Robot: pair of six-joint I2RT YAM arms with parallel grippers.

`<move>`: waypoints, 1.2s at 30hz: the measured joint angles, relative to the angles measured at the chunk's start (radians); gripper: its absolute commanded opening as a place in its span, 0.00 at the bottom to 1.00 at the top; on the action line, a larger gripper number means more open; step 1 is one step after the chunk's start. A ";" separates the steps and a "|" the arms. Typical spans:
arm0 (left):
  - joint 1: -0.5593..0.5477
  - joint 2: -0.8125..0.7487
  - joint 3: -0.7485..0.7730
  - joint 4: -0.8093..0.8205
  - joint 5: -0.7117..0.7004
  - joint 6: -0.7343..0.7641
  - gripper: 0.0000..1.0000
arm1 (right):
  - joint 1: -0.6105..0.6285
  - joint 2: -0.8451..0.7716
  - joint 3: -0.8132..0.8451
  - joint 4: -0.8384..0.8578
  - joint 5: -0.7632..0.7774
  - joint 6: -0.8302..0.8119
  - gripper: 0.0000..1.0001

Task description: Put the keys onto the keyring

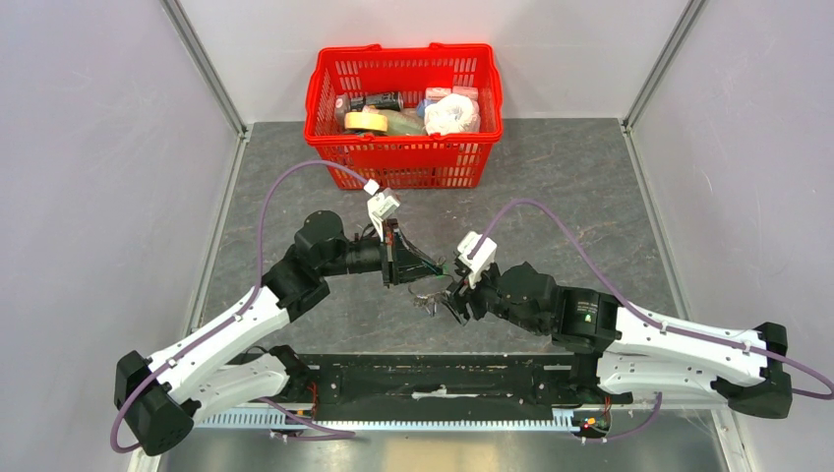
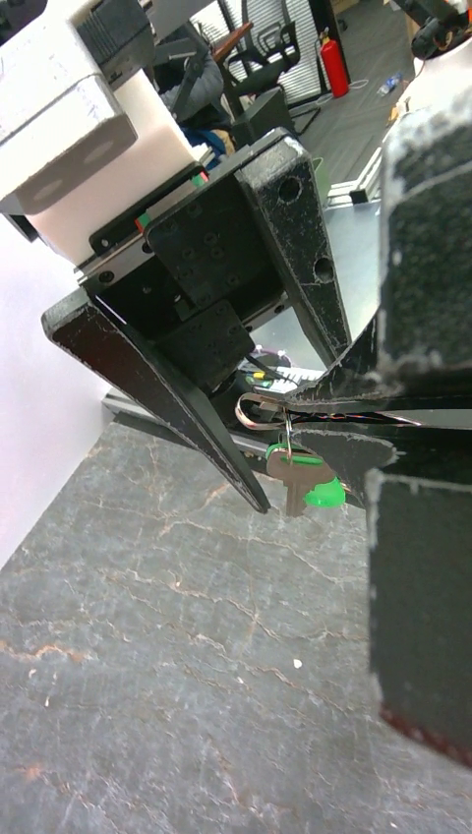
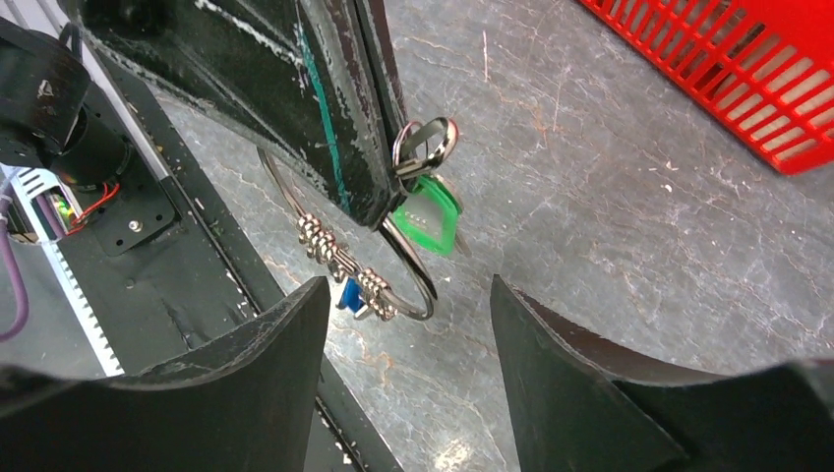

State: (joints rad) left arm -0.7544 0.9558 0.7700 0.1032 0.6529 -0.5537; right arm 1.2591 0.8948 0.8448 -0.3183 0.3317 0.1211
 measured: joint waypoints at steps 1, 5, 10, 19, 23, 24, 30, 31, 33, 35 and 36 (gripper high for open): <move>0.000 0.000 0.000 0.006 0.006 -0.004 0.02 | -0.001 0.000 -0.003 0.011 -0.002 -0.003 0.63; 0.000 0.000 0.000 0.029 0.024 -0.019 0.02 | -0.001 0.000 -0.005 0.036 -0.019 -0.022 0.38; 0.000 -0.003 0.000 0.040 0.040 -0.030 0.02 | -0.005 -0.002 -0.005 0.040 -0.043 -0.030 0.05; -0.019 -0.072 -0.002 0.027 0.001 -0.030 0.02 | -0.005 -0.057 -0.005 0.041 -0.111 -0.009 0.00; -0.032 -0.113 -0.008 0.010 -0.061 -0.029 0.15 | -0.005 -0.079 -0.005 0.035 -0.130 0.007 0.00; -0.031 -0.124 -0.012 -0.001 -0.088 -0.029 0.18 | -0.005 -0.091 -0.005 0.022 -0.128 0.013 0.00; -0.008 -0.152 -0.033 -0.026 -0.241 -0.026 0.31 | -0.009 -0.164 0.013 -0.069 -0.121 0.031 0.00; -0.006 -0.152 -0.038 -0.027 -0.261 -0.026 0.32 | -0.009 -0.168 0.020 -0.079 -0.121 0.034 0.00; -0.004 -0.152 -0.045 -0.029 -0.284 -0.026 0.34 | -0.009 -0.172 0.038 -0.098 -0.119 0.037 0.00; -0.004 -0.152 -0.053 -0.033 -0.303 -0.026 0.35 | -0.009 -0.174 0.055 -0.115 -0.114 0.038 0.00; -0.004 -0.152 -0.056 -0.036 -0.310 -0.026 0.36 | -0.009 -0.174 0.063 -0.120 -0.111 0.039 0.00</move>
State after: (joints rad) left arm -0.7586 0.8036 0.7143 0.0673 0.3431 -0.5800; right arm 1.2499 0.7204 0.9077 -0.4385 0.2203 0.1600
